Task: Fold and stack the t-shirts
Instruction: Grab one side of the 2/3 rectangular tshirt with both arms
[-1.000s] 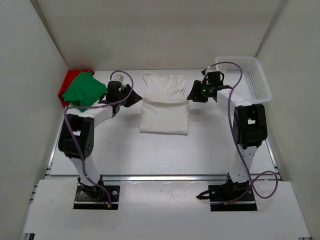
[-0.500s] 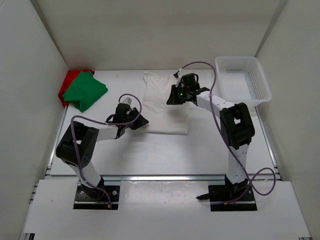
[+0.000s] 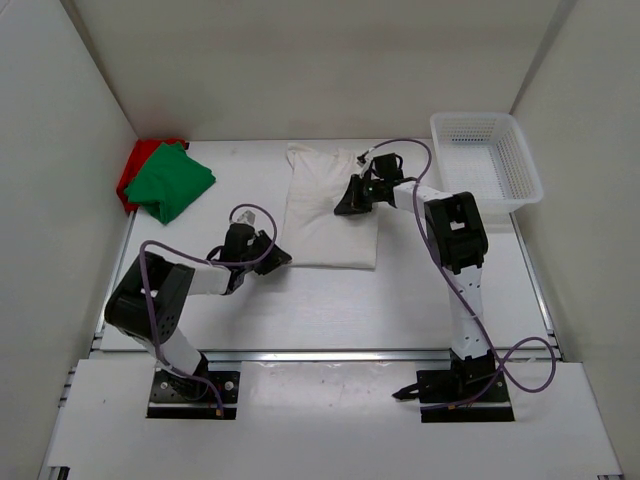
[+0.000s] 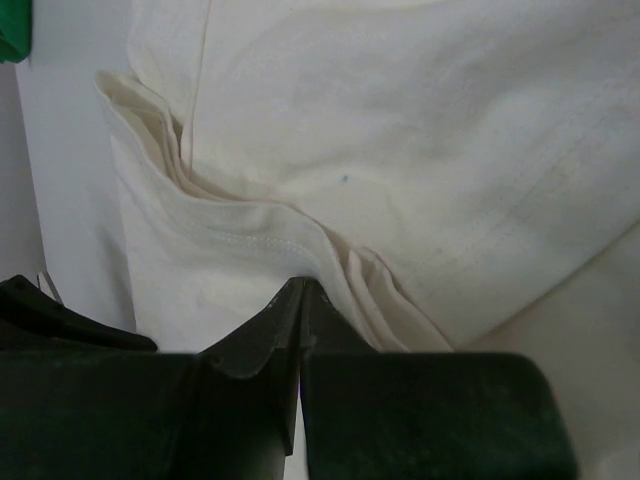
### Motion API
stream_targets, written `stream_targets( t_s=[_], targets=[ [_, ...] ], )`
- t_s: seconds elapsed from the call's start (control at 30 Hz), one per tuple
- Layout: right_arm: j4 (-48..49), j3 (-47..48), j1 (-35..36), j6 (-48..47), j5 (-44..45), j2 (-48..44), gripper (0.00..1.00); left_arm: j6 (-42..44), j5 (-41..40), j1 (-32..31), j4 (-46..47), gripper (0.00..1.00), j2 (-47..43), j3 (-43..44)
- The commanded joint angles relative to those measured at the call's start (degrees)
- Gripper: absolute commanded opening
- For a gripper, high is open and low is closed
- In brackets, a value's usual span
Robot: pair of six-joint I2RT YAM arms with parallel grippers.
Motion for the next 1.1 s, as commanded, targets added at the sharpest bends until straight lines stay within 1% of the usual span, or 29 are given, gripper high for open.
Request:
stream_targets(
  t_s=[0.0, 0.1, 0.2, 0.27, 0.3, 0.33, 0.37, 0.4, 0.43, 0.47, 0.53, 0.57, 0.63, 0.7, 0.77, 0.8, 0.87, 0.9, 0.93, 0.97, 1.0, 1.03, 1.07],
  targets=[
    [-0.6, 0.8, 0.8, -1.5, -0.2, 0.2, 0.0, -1.1, -2.1, -0.7, 0.3, 0.31, -5.5, -3.1],
    [0.5, -0.3, 0.5, -1.4, -1.0, -4.7, 0.0, -0.3, -3.7, -1.3, -1.5, 0.35, -9.9, -2.9],
    [0.3, -2.9, 0.3, -1.6, -0.4, -12.0, 0.09, 0.5, -6.1, -1.2, -4.5, 0.38, -15.0, -3.3],
    [1.1, -5.7, -0.2, -2.2, 1.2, -17.2, 0.13, -0.8, -8.1, -0.5, -4.5, 0.39, -18.9, -5.9],
    [3.0, -9.8, -0.2, -2.2, 2.4, -21.1, 0.14, -1.2, -9.7, -0.3, -3.6, 0.42, -20.0, -6.8],
    [5.5, -15.6, -0.3, -0.8, 3.5, -25.2, 0.14, -0.9, -9.7, 0.1, -3.9, 0.44, -20.1, -7.3],
    [7.2, -22.1, -0.7, 1.3, 4.0, -29.0, 0.14, -0.9, -8.9, 1.0, -4.7, 0.44, -19.6, -7.2],
    [11.6, -25.2, -1.1, 2.8, 3.2, -30.8, 0.14, -0.8, -7.9, 1.4, -5.4, 0.43, -18.6, -6.9],
    [14.9, -31.5, -1.1, 4.0, 2.7, -33.6, 0.1, -0.3, -7.2, 1.7, -5.8, 0.44, -17.3, -6.1],
    [16.2, -36.5, -1.8, 5.0, 2.5, -35.4, 0.09, 0.0, -6.7, 1.8, -6.0, 0.45, -16.8, -5.6],
    [18.8, -42.5, -1.8, 5.7, 2.3, -37.6, 0.07, 0.3, -7.3, 1.9, -6.1, 0.46, -15.1, -5.1],
    [18.5, -45.7, -2.4, 5.8, 2.7, -37.8, 0.06, -0.2, -6.7, 1.9, -6.0, 0.47, -14.5, -5.5],
    [19.1, -48.8, -2.6, 5.5, 2.7, -38.5, 0.04, -0.4, -6.6, 2.2, -4.8, 0.5, -13.6, -5.7],
    [20.6, -53.0, -3.0, 5.9, 3.2, -38.0, 0.03, 0.2, -5.6, 2.7, -5.1, 0.51, -12.5, -4.7],
    [23.0, -55.4, -3.3, 6.2, 2.6, -37.7, 0.02, -0.1, -5.7, 2.7, -5.0, 0.52, -11.9, -4.3],
    [23.6, -56.7, -3.8, 6.3, 2.8, -37.4, 0.01, -0.2, -5.3, 2.6, -5.3, 0.54, -10.8, -4.2],
    [24.3, -57.9, -4.1, 6.6, 2.5, -37.7, 0.0, 0.3, -5.3, 2.4, -6.1, 0.62, -9.5, -3.4],
    [24.3, -58.1, -4.3, 6.3, 2.6, -38.4, 0.02, 0.8, -5.5, 2.3, -6.6, 0.62, -8.6, -2.5],
    [23.9, -58.3, -4.0, 5.9, 2.4, -39.3, 0.06, 1.0, -5.5, 2.5, -7.2, 0.64, -8.0, -1.8],
    [22.9, -58.7, -4.1, 5.6, 2.7, -40.1, 0.12, 0.7, -5.3, 2.1, -7.0, 0.64, -7.7, -1.7],
    [23.2, -59.7, -4.1, 5.6, 3.1, -41.8, 0.17, 0.5, -5.4, 2.2, -6.6, 0.62, -7.1, -2.2],
    [23.2, -61.2, -4.4, 5.5, 4.3, -43.7, 0.27, 0.2, -5.5, 2.2, -6.4, 0.57, -6.8, -1.8],
    [23.8, -62.3, -4.4, 5.8, 5.2, -44.7, 0.34, 0.3, -5.3, 1.9, -5.9, 0.54, -6.5, -1.8]
  ],
)
